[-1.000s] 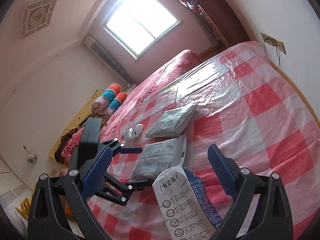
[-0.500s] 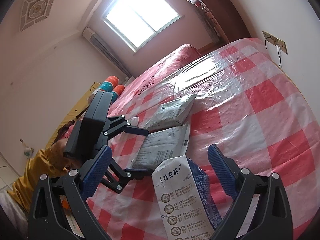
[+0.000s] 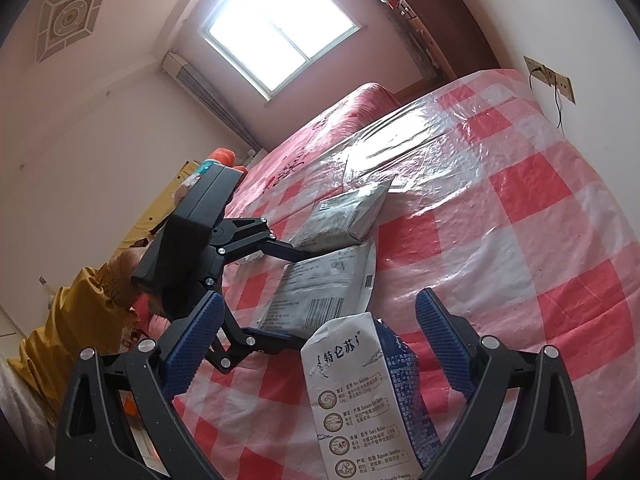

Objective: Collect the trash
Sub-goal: 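Close the right gripper on the white milk carton and lift it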

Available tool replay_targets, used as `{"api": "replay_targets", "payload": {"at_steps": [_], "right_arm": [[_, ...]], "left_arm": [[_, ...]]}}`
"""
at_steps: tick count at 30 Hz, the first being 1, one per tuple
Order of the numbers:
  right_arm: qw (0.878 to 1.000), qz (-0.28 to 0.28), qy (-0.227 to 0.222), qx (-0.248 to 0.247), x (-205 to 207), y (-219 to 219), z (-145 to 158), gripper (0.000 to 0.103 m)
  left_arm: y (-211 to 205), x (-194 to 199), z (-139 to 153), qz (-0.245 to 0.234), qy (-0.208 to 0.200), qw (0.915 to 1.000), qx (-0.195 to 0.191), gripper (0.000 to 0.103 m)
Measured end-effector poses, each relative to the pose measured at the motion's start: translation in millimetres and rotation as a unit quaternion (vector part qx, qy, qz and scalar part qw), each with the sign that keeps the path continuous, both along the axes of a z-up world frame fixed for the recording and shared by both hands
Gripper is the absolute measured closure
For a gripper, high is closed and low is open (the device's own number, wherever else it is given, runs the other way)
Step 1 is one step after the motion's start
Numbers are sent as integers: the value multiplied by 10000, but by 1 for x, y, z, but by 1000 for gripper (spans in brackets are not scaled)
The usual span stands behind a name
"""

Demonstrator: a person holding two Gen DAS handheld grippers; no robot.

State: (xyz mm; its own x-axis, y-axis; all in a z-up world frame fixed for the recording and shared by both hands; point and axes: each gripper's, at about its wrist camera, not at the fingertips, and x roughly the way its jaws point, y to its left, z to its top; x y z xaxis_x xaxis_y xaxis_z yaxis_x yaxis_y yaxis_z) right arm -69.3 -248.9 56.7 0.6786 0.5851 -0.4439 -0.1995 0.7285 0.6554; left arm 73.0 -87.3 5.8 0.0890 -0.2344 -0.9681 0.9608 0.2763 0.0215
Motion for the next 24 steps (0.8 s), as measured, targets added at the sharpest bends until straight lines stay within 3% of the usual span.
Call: {"api": "replay_targets", "payload": {"at_steps": [4,8,10,17,24], "right_arm": [[10000,-21,26,-52,1,-1,0,8],[9997,-46,36,-251,-2,0,0,8],[9989,-56,40,-460,-3,2,0,8],[9953,74,49,-963,-11,10,-2,8],[9922,124,127,-1233,-18,13,-8,8]], "left_arm": [[12,-11,1,428,-136,9984,-346,3],[27,-23,1,1079,-386,9912,-659,4],[35,-35,2,1395,-675,9843,-846,7],[52,-69,2,2596,-1002,9531,-1192,11],[65,-92,3,3174,-1084,9336,-1260,13]]}}
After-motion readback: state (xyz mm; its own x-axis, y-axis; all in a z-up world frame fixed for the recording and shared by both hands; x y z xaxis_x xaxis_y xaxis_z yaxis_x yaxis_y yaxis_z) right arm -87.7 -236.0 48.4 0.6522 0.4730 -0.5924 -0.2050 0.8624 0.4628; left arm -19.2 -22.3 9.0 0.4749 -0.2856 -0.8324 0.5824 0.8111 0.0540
